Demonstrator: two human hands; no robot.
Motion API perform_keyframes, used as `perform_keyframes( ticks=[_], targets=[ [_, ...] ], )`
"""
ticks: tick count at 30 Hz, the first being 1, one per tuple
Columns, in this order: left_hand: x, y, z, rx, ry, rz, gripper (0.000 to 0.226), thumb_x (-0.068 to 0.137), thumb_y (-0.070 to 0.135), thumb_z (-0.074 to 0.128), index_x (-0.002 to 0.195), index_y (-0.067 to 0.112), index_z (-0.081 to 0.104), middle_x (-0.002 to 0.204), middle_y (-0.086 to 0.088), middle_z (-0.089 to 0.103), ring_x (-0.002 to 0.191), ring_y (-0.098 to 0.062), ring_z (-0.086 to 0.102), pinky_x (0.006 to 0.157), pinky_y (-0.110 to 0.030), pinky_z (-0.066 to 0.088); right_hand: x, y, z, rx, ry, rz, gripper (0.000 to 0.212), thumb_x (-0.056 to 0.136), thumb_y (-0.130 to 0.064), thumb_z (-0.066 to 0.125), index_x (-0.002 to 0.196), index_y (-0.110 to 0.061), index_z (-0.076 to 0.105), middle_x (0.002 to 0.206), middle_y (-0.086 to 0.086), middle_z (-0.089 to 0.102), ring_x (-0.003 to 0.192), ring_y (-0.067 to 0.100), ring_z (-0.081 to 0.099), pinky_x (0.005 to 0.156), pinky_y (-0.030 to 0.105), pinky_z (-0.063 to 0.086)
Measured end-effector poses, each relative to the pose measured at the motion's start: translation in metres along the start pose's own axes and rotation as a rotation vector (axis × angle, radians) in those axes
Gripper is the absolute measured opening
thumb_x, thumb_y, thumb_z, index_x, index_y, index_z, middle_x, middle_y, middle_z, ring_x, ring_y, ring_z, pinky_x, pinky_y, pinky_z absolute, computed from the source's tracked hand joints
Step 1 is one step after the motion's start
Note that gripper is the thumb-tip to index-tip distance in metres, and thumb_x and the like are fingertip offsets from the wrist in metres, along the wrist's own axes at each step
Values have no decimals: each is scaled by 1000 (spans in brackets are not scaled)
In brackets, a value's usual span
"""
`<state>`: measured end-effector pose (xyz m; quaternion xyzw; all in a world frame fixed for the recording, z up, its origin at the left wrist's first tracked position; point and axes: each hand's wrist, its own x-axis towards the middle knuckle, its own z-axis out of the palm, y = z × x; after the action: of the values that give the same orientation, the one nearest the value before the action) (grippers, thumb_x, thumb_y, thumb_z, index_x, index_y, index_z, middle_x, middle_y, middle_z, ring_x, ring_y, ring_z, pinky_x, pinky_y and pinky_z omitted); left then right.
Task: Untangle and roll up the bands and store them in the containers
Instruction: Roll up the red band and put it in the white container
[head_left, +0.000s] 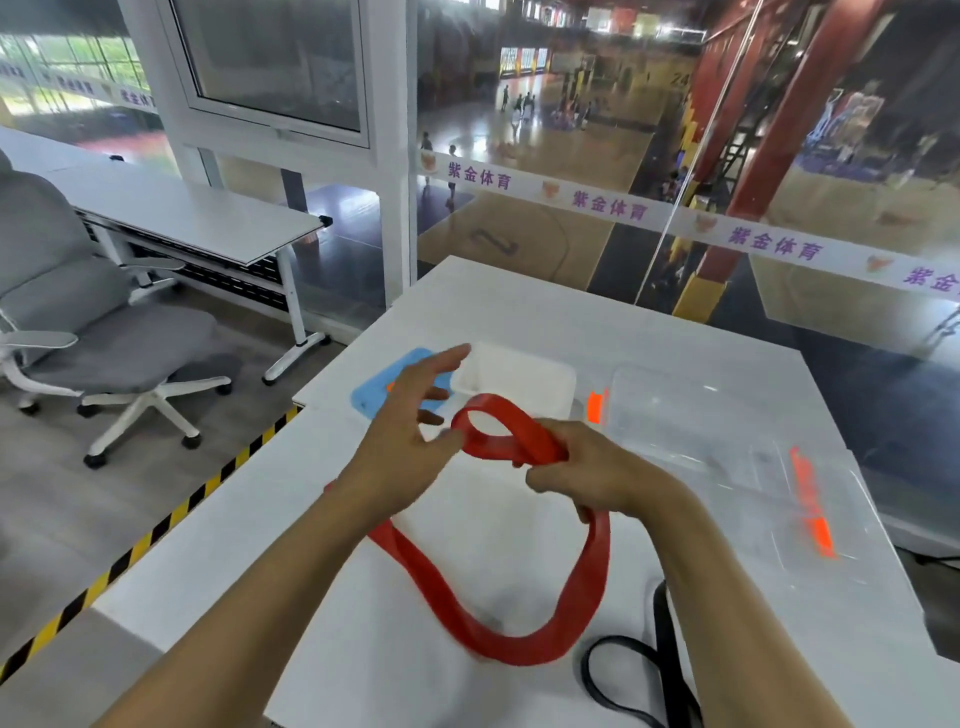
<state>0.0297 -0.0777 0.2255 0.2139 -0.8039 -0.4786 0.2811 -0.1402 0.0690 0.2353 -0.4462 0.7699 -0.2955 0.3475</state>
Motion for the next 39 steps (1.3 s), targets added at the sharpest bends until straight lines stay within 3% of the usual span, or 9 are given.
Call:
perform_keyframes(
  ticks=[4, 6, 12, 19, 23, 25, 28, 33, 39],
  targets=[
    [-2, 1, 13, 134, -449, -50, 84, 83, 8, 71, 148, 48, 35, 136, 18, 53, 114, -3, 60, 92, -14, 52, -3, -2, 5, -28, -112, -1, 34, 82, -12, 64, 110, -29, 69, 65, -15, 54, 54, 7, 48, 49, 29, 48],
    [-1, -3, 20, 179, -503, -54, 70, 83, 12, 71, 141, 43, 44, 118, 13, 64, 101, -5, 67, 92, -28, 59, -5, -6, 4, -40, -124, -8, 32, 83, -10, 64, 108, -30, 71, 72, -9, 56, 57, 9, 49, 50, 29, 49],
    [-1, -4, 28, 361, -441, -33, 8, 95, 25, 52, 98, 32, 53, 79, 1, 62, 68, -20, 58, 76, -52, 56, -10, 2, 0, 7, 7, -2, 21, 88, -10, 64, 105, -21, 65, 75, -3, 55, 49, 1, 50, 55, 29, 54],
    [-2, -5, 33, 145, -292, -160, 10, 101, 24, 46, 98, 22, 56, 70, 3, 51, 64, -16, 49, 67, -39, 54, -13, 21, 17, 9, 173, -39, 17, 93, -17, 57, 103, -32, 58, 74, -6, 51, 60, 7, 46, 67, 31, 47],
    [0, -8, 43, -230, -124, -343, 16, 101, 16, 41, 100, 14, 57, 81, -9, 60, 75, -21, 59, 80, -44, 55, -13, 25, 37, 38, 310, -80, 27, 97, -16, 51, 113, -37, 54, 70, -8, 52, 56, 4, 45, 67, 33, 45],
    [0, -4, 51, -499, -79, -410, 26, 100, 8, 36, 100, 6, 63, 95, -16, 70, 86, -25, 69, 84, -43, 59, -13, 27, 52, 38, 337, -138, 53, 96, -14, 49, 134, -51, 47, 88, -15, 63, 71, -1, 55, 77, 29, 49],
    [-4, 7, 58, -763, 22, -533, 38, 99, 3, 33, 83, 4, 68, 73, -5, 78, 78, -20, 75, 77, -37, 58, -12, 31, 72, -25, 402, -191, 74, 95, -25, 54, 150, -66, 26, 128, -11, 62, 113, 5, 58, 102, 32, 48],
    [-4, -4, 69, -893, 178, -717, 27, 95, 5, 40, 77, 3, 60, 80, -19, 65, 84, -29, 63, 80, -40, 57, -11, 38, 91, -99, 520, -163, 67, 94, -56, 63, 147, -73, 25, 99, -12, 54, 91, 7, 59, 85, 22, 49],
    [-8, -25, 67, -911, 19, -703, 32, 95, 6, 36, 109, 3, 65, 115, -26, 65, 103, -34, 65, 86, -46, 57, -12, 46, 95, -109, 616, -96, 44, 97, -59, 56, 140, -63, 49, 86, -7, 45, 76, 10, 55, 71, 22, 46]
  ],
)
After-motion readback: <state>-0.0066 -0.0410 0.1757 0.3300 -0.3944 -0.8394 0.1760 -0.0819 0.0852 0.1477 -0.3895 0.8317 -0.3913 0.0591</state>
